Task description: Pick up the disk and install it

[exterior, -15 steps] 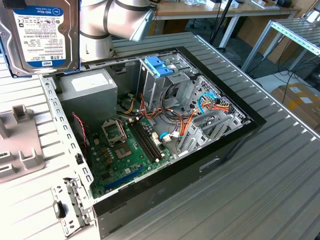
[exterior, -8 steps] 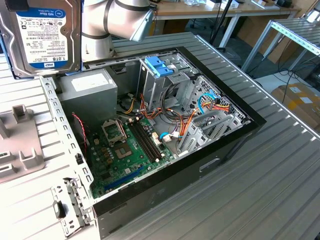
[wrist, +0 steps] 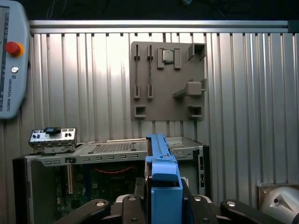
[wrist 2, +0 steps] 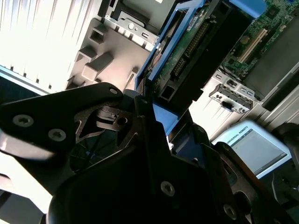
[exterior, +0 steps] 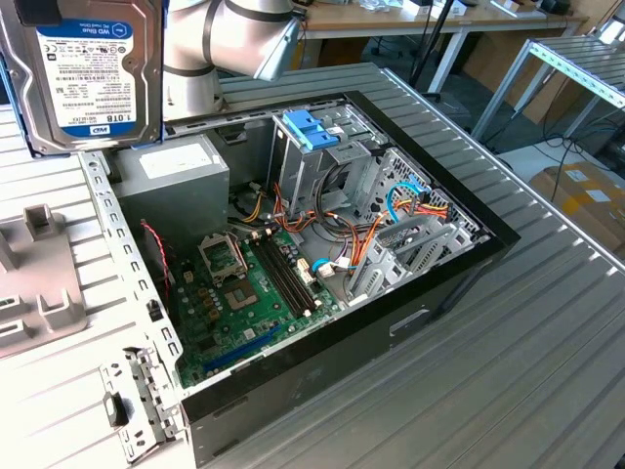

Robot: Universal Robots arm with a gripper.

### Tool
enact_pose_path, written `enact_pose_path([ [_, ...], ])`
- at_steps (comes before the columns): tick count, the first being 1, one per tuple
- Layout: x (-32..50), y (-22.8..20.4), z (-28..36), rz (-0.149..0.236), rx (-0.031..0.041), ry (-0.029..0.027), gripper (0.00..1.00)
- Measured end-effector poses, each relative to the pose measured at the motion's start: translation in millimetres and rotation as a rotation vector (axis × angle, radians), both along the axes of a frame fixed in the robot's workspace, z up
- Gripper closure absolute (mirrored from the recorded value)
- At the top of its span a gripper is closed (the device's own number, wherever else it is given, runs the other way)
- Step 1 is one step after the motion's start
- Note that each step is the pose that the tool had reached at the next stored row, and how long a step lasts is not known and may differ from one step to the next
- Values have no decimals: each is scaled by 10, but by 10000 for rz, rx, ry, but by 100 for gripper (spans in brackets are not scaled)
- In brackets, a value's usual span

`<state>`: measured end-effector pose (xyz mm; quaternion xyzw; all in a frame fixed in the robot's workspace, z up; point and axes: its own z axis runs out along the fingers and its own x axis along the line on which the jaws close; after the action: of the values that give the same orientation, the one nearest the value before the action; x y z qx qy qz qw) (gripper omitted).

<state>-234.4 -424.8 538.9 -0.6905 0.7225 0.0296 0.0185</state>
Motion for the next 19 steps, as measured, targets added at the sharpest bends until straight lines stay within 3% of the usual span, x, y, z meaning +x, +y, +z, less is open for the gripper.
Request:
enact_pose_path([
  [19, 55, -86, -34, 0, 0, 0, 63],
])
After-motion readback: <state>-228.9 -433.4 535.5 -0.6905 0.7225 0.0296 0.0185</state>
